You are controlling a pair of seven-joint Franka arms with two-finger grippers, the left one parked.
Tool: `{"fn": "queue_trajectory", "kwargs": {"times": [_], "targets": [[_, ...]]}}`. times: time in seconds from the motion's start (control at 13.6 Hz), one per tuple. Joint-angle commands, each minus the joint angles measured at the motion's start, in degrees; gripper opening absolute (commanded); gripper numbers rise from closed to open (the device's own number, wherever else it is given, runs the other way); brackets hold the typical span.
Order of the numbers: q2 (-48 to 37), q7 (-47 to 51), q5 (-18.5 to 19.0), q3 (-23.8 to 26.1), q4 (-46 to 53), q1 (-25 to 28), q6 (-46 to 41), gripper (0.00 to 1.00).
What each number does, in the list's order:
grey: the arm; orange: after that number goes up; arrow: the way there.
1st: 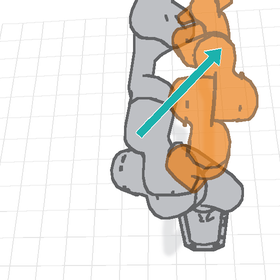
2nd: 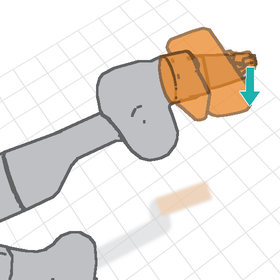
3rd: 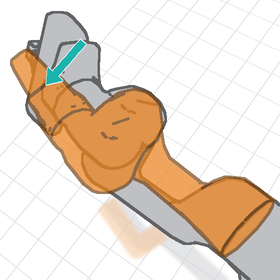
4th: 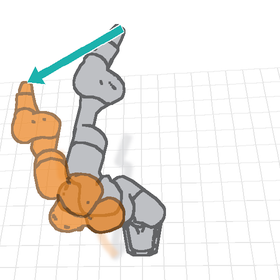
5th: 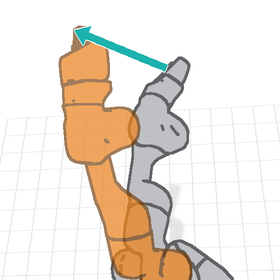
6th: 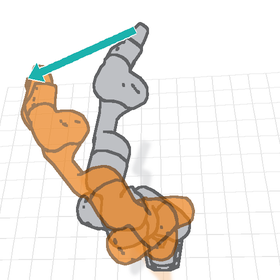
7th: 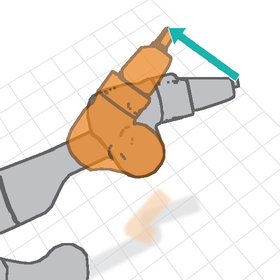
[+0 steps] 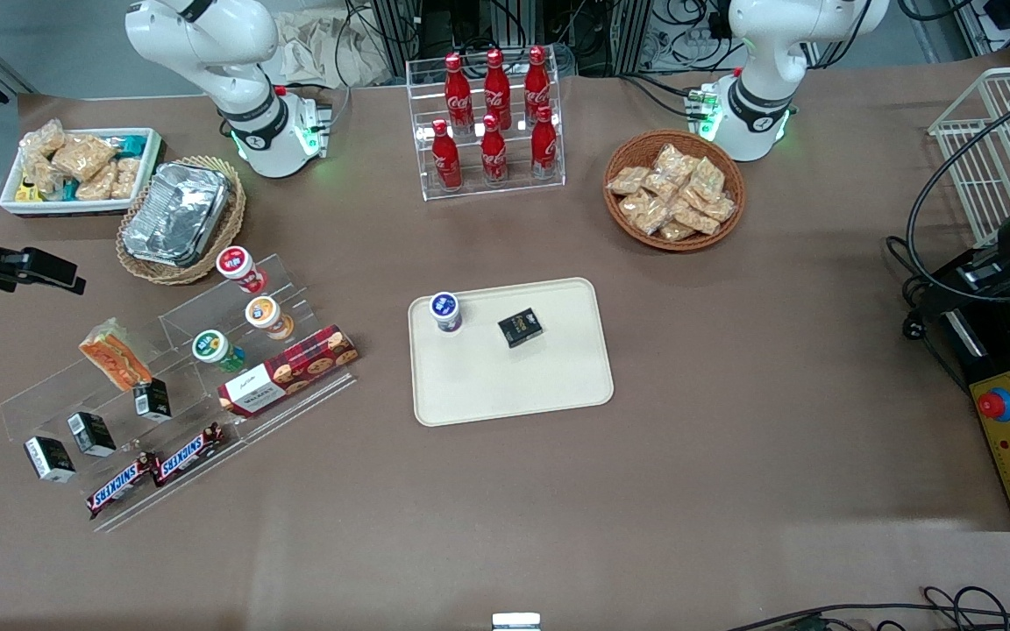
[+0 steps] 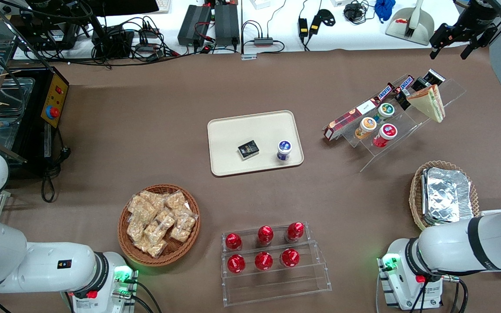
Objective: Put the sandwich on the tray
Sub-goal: 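Move the right gripper over the wrapped sandwich on the acrylic stand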
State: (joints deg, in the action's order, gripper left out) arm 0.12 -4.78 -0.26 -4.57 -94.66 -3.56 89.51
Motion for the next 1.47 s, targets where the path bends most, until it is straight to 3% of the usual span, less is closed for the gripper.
{"fn": "queue_trajectory", "kwargs": {"times": [0.0, 0.51, 0.81, 1.39], "targets": [[0.06, -6.28, 0.87, -0.26, -0.43, -0.40, 0.93, 1.00], [-0.30, -27.18, 0.26, -1.14, -10.96, -2.85, 14.00, 1.00], [-0.30, -38.61, -1.40, -1.05, -21.51, -7.16, 27.44, 1.00], [-1.53, -39.61, -1.41, -0.70, -32.67, -6.02, 40.98, 1.00]]}}
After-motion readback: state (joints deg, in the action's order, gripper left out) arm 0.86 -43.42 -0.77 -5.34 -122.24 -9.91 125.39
